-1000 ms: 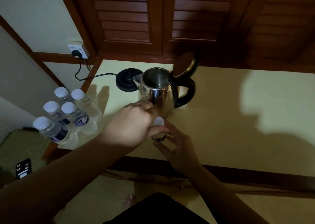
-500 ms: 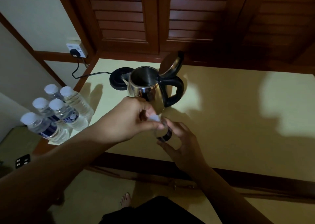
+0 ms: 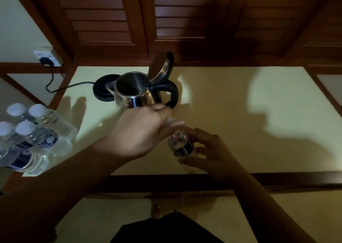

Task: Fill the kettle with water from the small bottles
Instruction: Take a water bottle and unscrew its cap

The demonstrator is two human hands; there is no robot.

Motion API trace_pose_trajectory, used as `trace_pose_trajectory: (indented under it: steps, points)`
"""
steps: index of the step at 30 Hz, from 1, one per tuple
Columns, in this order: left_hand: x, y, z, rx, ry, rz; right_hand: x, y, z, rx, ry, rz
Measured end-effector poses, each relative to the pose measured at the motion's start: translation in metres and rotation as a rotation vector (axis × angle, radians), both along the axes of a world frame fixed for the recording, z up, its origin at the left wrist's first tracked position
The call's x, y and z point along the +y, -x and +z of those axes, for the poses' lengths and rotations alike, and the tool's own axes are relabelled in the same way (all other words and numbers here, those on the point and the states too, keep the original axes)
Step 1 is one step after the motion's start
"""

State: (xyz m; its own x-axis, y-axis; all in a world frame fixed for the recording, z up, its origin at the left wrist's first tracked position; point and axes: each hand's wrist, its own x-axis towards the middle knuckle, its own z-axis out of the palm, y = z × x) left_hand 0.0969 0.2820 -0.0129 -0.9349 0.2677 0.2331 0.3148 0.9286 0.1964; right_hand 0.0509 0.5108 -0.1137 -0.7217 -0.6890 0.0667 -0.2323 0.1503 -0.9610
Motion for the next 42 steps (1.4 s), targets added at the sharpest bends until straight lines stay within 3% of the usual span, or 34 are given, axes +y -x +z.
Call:
trace_pose_trajectory:
  steps: [2, 5, 10, 12, 17, 21, 31, 36, 42]
  points:
    - [0.006, 0.005, -0.002, 0.054, -0.019, -0.006, 0.006, 0.001, 0.002, -0.085, 0.049, -0.006]
    - [0.021, 0.015, -0.014, 0.174, 0.124, 0.105, 0.011, -0.003, -0.001, 0.079, -0.042, -0.157]
    - [0.056, 0.040, -0.021, -0.008, 0.194, 0.193, 0.024, -0.016, -0.009, 0.314, -0.154, -0.422]
    - [0.070, 0.049, -0.019, -0.053, 0.098, 0.097, 0.039, -0.020, -0.007, 0.247, -0.114, -0.442]
    - [0.099, 0.077, -0.017, -0.097, -0.118, -0.339, 0.096, -0.008, 0.008, -0.182, 0.092, -0.314]
    - [0.123, 0.113, -0.015, -0.104, -0.116, -0.600, 0.133, 0.023, 0.014, -0.239, 0.086, -0.138]
    - [0.226, 0.237, -0.046, -0.218, -0.387, -0.228, 0.231, 0.138, 0.013, 0.027, -0.068, -0.561]
    - [0.275, 0.303, -0.078, -0.155, -0.211, -0.021, 0.285, 0.212, 0.003, 0.104, -0.092, -0.722]
    - [0.303, 0.355, -0.120, -0.303, 0.027, 0.164, 0.327, 0.309, -0.012, 0.184, -0.089, -0.814]
